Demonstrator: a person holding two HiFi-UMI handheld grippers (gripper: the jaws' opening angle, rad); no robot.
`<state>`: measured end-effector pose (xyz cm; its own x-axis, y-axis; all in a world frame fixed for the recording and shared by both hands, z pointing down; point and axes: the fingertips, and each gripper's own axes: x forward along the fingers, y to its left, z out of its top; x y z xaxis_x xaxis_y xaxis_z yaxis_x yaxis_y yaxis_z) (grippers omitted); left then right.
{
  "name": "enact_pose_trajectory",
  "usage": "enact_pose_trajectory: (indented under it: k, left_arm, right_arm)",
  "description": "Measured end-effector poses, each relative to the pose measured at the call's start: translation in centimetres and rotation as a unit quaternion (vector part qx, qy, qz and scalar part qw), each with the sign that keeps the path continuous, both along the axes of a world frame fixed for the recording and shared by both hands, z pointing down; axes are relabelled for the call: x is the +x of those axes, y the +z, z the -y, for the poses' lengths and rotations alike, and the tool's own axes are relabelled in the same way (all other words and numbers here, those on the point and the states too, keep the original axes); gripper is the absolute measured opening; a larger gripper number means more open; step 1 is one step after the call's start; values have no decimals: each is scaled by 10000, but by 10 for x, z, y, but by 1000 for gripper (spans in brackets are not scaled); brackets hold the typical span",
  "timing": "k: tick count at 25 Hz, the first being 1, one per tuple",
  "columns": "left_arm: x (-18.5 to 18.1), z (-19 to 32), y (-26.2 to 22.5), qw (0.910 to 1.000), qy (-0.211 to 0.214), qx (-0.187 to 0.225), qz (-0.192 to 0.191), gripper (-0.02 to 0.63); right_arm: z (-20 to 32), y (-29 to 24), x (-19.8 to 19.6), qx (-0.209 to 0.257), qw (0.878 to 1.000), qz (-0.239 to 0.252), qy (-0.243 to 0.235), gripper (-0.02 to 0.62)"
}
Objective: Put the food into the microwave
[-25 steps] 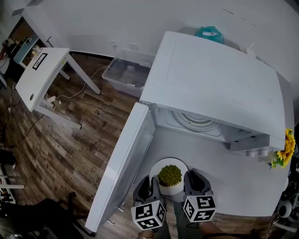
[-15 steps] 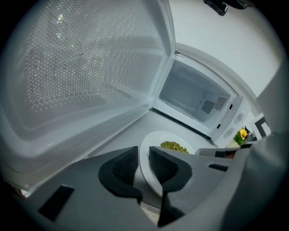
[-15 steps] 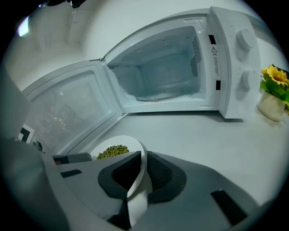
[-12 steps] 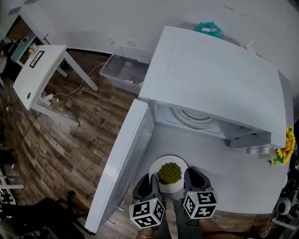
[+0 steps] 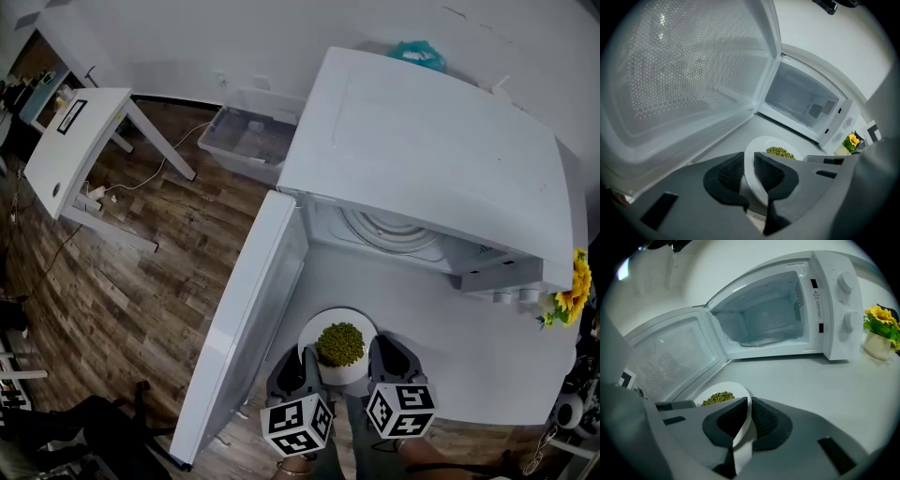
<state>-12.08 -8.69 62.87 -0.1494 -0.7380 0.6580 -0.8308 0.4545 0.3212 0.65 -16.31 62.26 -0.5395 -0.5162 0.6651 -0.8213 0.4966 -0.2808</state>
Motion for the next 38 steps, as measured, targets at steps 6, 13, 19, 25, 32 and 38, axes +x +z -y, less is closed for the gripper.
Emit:
enact_pose_trajectory:
  k: [6,13,19,25,32,38]
  left_arm:
    - [1,6,-13,9999,72,113,32,67]
    - [7,25,-38,9991,176,385,101,67]
    - [15,40,-65,9978,263,603,111,67]
    - [28,61,-95,9950,382,898,205,67]
    - [35,79,-118,9924,496,1099,241,67]
    - [37,95,-140,9900,549,1252,334,67]
  right_arm:
    - [4,-12,3,111,9998,88,125,40]
    - [20,-40,11,372,9986,221,296,40]
    - [33,-71,21,608,9964,343,473,40]
    - [49,-102,36,879,9924,507,698,40]
    - [64,-128,46,1077,9881,676,869,40]
    - [78,-148,48,1242,9846,825,911,40]
